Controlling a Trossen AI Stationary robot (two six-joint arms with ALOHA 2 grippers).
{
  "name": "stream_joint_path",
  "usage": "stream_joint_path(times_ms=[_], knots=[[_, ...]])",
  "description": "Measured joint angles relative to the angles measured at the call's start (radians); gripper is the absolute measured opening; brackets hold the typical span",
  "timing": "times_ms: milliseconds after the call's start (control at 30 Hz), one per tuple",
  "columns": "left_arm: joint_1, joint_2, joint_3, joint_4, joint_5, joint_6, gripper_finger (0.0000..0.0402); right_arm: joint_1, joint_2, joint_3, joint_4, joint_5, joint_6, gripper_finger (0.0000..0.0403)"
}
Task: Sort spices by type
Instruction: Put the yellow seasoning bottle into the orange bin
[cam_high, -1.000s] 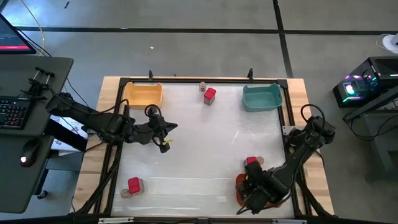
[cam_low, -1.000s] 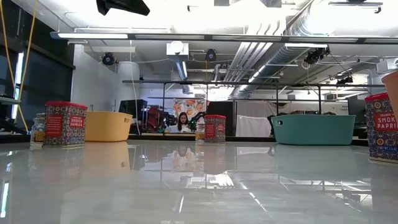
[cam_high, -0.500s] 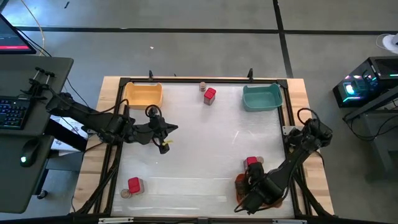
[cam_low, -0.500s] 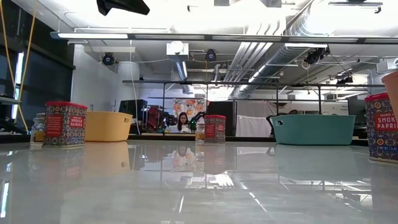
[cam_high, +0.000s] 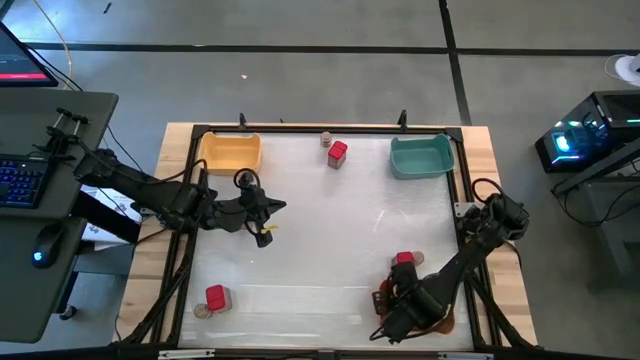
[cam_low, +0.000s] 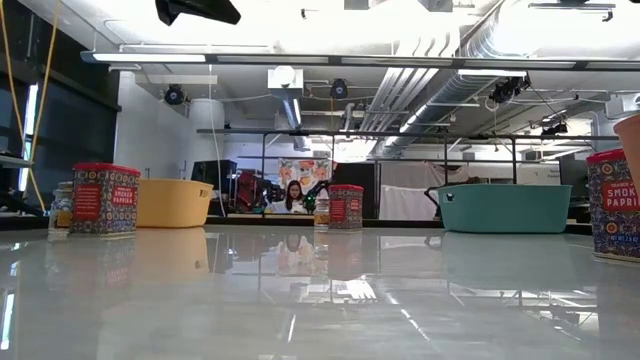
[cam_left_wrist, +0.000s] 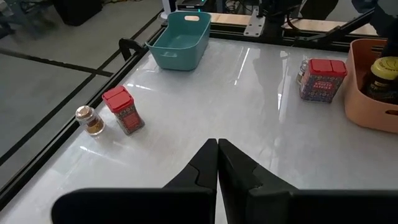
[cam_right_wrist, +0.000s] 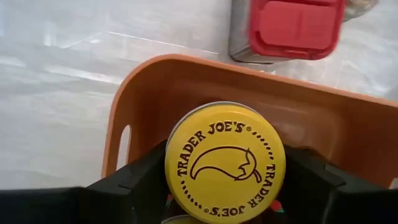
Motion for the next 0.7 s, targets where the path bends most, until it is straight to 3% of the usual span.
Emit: stream_joint_path(times_ms=[367, 467, 700], knots=[[0.000, 0.000, 0.000, 0.000, 0.000, 0.000, 0.0000, -0.007, 0.000, 0.000, 0.017, 0.021, -0.007, 0.0243], [0.000, 0.000, 0.000, 0.000, 0.000, 0.003, 0.0000, -0.007, 0.000, 0.000, 0.014, 0.020, 0.057, 0.0246], [0.012, 0.000, 0.000, 0.000, 0.010, 0.017, 0.0000, -0.007, 0.000, 0.000, -0.007, 0.013, 0.121, 0.0291]])
